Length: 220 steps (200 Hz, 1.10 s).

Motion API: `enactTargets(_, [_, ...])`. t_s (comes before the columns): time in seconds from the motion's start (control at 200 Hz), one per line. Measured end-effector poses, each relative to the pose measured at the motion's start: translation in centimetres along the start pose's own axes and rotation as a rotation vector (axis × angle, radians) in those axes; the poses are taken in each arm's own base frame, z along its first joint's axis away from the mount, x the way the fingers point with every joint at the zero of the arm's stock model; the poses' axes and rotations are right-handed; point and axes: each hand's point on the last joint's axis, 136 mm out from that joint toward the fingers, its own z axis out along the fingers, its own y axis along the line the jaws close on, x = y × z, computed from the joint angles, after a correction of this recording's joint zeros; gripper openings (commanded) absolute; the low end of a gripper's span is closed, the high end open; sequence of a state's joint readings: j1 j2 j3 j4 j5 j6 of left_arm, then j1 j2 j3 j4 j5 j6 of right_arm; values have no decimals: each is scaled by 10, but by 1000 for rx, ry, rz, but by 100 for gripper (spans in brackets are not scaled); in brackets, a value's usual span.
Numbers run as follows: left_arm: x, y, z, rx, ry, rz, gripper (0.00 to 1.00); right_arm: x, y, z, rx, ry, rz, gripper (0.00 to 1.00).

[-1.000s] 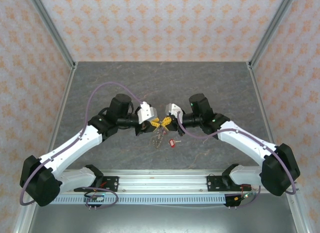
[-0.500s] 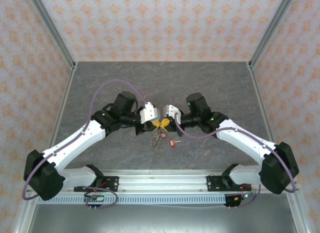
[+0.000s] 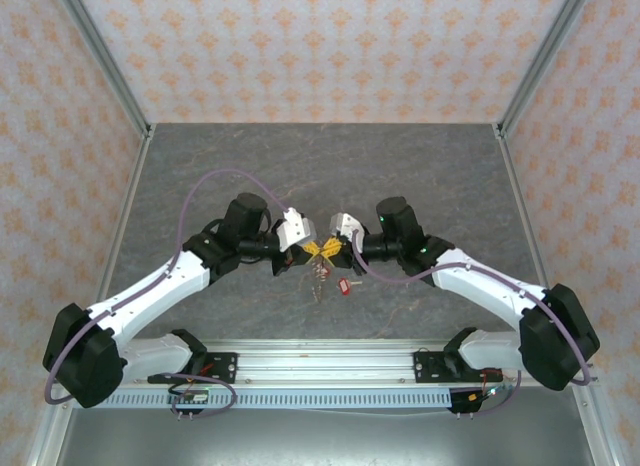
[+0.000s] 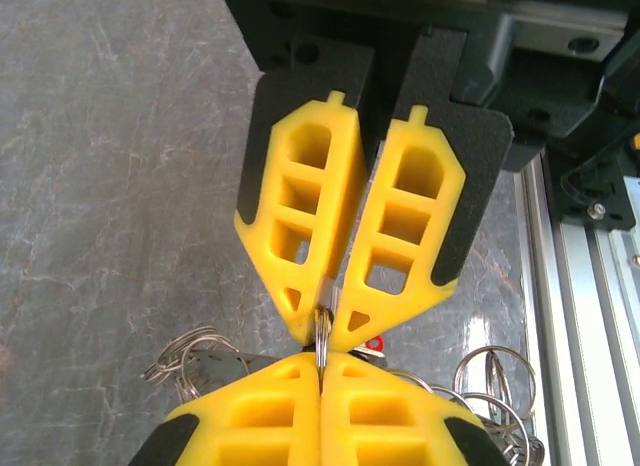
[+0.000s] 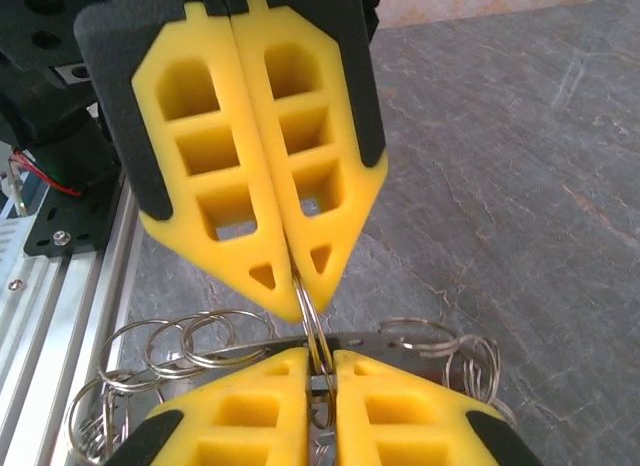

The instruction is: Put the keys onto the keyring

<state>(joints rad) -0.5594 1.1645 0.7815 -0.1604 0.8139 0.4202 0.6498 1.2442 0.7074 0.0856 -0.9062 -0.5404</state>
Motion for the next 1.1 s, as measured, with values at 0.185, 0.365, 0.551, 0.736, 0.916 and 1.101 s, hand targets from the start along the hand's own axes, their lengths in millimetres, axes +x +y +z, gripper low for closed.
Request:
enactTargets(0.185, [-7, 2, 0, -12, -76, -35, 0, -4, -3, 0, 14, -44, 30, 16])
enactTargets(0.365, [-17, 6, -3, -28, -117, -36, 0, -8, -7, 0, 32, -59, 27, 18])
enactTargets(0.551, [-19, 6, -5, -29, -123, -39, 0, -5, -8, 0, 37, -51, 33, 17])
enactTargets(0.736, [-13, 4, -4, -24, -101, -30, 0, 0, -7, -4, 61, -33, 32, 6])
enactTargets(0.916, [-8, 2, -4, -16, -70, -15, 0, 5, -6, -6, 65, -3, 28, 1])
enactTargets(1.101, [-9, 1, -7, -10, -31, 26, 0, 0, -6, -7, 64, 2, 28, 0])
